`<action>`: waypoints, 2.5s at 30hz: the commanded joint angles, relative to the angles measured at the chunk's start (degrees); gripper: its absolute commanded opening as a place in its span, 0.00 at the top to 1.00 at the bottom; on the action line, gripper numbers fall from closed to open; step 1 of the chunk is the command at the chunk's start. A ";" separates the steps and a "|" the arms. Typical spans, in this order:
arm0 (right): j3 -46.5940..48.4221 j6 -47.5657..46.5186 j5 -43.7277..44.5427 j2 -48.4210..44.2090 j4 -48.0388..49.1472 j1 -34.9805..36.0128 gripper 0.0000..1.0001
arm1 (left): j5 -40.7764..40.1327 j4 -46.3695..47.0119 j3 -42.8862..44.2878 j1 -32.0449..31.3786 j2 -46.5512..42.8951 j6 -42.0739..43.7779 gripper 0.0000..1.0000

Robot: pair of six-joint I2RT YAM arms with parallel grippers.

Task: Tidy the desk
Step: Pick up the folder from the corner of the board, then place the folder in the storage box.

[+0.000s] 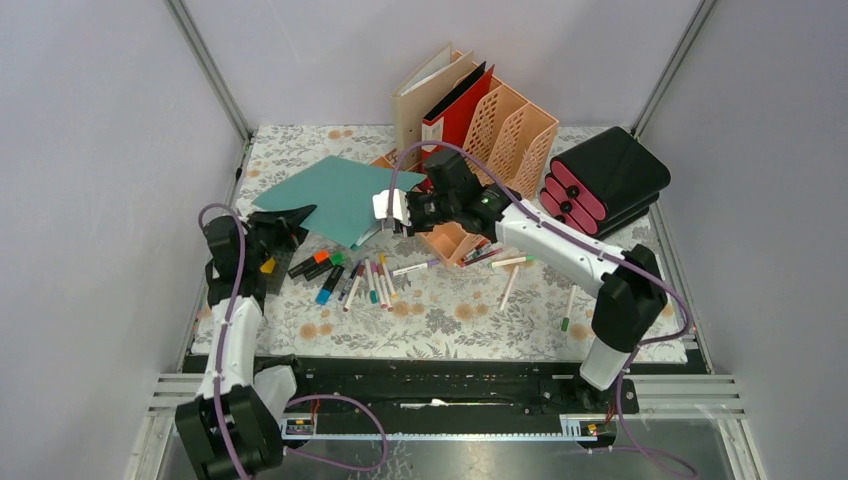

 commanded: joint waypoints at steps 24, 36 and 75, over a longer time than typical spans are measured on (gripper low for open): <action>-23.75 2.36 -20.19 -38.86 -26.93 -8.24 0.00 | 7.80 25.28 3.52 1.48 -20.09 25.48 1.00; -34.24 1.72 -8.41 -45.91 -21.94 -20.35 0.00 | 6.41 52.60 -1.94 -7.09 -16.80 20.84 1.00; -35.97 1.94 -0.64 -45.08 -20.12 -26.53 0.00 | -24.75 50.82 24.61 -45.55 24.28 84.28 1.00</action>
